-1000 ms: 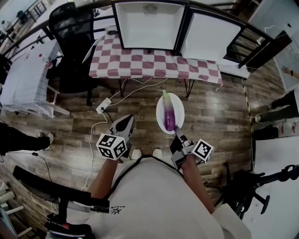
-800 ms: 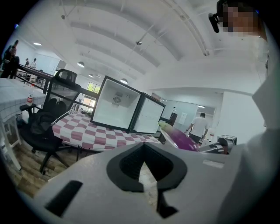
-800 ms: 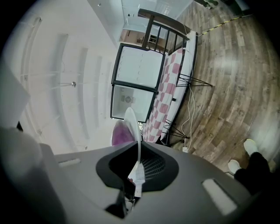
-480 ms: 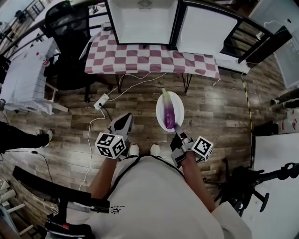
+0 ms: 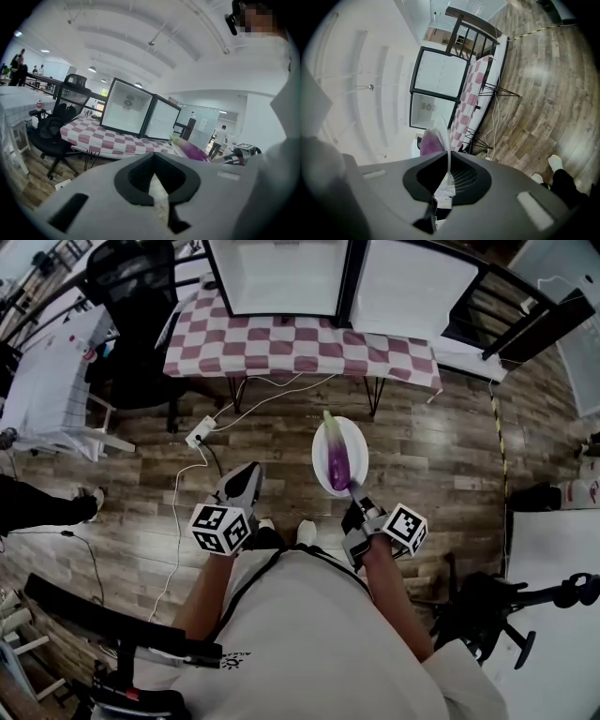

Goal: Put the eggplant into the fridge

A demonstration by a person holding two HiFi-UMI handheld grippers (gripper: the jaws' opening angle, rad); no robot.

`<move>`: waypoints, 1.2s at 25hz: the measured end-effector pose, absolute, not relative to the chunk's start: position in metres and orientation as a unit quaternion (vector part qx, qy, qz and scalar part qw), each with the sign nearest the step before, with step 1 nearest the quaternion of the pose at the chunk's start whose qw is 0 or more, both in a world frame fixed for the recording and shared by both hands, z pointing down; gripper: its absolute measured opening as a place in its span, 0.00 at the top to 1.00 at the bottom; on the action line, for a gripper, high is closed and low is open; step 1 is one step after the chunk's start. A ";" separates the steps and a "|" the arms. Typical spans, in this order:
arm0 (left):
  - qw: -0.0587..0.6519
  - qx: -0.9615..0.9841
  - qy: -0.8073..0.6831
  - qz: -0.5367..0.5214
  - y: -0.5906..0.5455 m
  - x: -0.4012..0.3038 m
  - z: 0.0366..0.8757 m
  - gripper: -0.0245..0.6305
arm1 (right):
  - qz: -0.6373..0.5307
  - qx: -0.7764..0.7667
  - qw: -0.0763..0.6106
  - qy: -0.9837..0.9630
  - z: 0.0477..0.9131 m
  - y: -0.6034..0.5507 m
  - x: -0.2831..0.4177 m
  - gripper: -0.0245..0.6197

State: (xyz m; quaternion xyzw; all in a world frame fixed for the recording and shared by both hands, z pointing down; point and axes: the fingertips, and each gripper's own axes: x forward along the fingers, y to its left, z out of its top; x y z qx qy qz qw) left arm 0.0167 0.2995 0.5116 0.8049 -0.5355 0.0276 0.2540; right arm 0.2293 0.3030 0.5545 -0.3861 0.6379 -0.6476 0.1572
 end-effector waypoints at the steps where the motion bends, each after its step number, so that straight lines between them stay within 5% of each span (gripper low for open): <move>1: 0.255 0.803 -0.538 0.028 0.299 0.018 0.512 0.96 | -0.647 -0.386 0.156 0.639 0.555 0.302 0.232 0.92; 30: 0.241 0.797 -0.553 0.018 0.249 0.008 0.506 0.96 | -0.652 -0.374 0.150 0.643 0.565 0.252 0.226 0.92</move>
